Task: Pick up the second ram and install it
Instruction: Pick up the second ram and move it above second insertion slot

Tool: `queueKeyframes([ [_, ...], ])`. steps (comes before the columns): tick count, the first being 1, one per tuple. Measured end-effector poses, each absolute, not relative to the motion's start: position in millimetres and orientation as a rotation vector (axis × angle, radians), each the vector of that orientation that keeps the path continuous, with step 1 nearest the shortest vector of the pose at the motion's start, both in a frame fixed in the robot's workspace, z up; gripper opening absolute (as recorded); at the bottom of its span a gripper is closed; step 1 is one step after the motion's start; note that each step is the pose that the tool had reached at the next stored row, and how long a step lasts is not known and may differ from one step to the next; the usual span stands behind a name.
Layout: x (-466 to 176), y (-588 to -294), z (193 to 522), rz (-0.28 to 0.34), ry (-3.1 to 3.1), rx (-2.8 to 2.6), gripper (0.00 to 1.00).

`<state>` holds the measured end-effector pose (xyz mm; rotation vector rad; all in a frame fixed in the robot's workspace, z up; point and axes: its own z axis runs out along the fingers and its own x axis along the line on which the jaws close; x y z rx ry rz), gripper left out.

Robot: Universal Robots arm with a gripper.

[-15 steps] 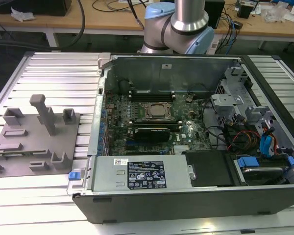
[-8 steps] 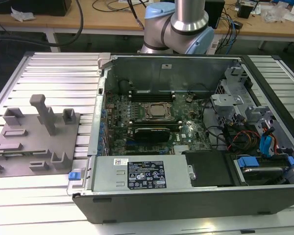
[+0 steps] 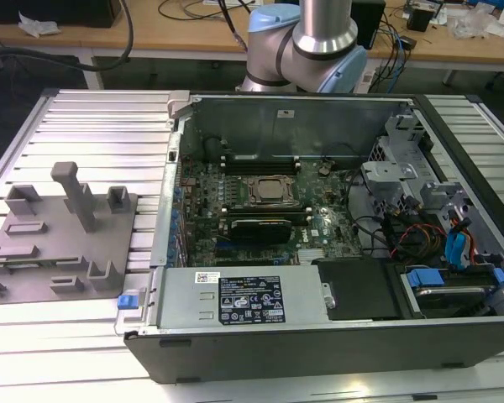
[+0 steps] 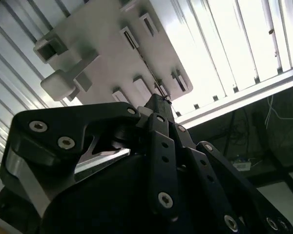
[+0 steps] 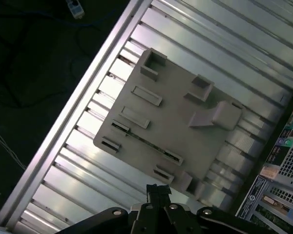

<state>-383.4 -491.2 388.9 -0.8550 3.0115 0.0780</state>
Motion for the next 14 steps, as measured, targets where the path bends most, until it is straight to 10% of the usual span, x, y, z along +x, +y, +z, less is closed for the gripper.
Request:
queueKeyframes([
  [14, -383.3, -491.2, 388.9, 0.073, 2.871, -1.270, 0.11],
])
